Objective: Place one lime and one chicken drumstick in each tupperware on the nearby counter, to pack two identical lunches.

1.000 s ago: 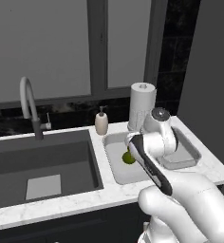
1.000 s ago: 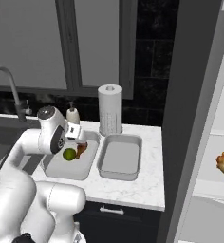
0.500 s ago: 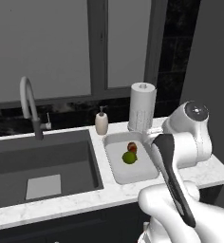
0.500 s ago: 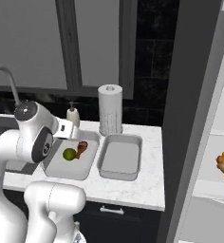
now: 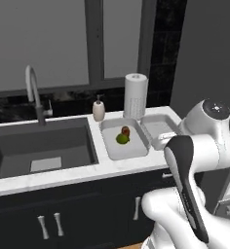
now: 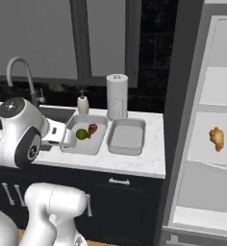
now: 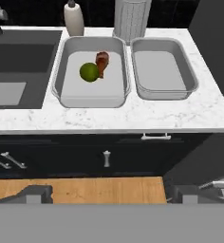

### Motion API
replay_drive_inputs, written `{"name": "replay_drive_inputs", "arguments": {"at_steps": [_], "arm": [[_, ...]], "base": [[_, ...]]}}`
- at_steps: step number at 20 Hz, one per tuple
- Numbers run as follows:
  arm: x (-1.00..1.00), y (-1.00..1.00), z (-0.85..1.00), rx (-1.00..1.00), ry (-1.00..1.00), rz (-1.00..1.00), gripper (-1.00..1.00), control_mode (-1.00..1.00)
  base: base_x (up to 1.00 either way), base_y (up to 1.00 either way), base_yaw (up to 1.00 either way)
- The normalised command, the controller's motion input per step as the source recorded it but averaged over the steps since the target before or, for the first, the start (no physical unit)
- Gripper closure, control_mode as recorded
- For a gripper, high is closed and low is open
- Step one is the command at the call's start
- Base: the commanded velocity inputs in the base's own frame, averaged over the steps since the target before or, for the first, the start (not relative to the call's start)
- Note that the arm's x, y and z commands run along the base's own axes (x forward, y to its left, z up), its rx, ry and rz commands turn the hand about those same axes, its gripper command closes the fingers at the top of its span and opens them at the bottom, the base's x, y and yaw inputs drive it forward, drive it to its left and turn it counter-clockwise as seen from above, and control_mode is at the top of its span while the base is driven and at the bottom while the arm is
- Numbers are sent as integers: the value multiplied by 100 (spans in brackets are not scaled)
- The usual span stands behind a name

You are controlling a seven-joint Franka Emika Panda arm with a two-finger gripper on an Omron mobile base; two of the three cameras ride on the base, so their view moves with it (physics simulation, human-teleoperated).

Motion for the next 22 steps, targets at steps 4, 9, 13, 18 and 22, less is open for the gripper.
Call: {"name": "replay_drive_inputs", "arguments": {"at_steps": [4, 9, 13, 18, 22], "arm": [[0, 0, 0, 0, 0, 0, -100, 100], [0, 0, 0, 0, 0, 0, -100, 100], [0, 0, 0, 0, 0, 0, -100, 100], [0, 0, 0, 0, 0, 0, -100, 100], [0, 0, 0, 0, 0, 0, -100, 100]], "base": [[-100, -81, -11], [-68, -100, -24], [-32, -100, -20], [1, -68, -9], [36, -41, 0]]}}
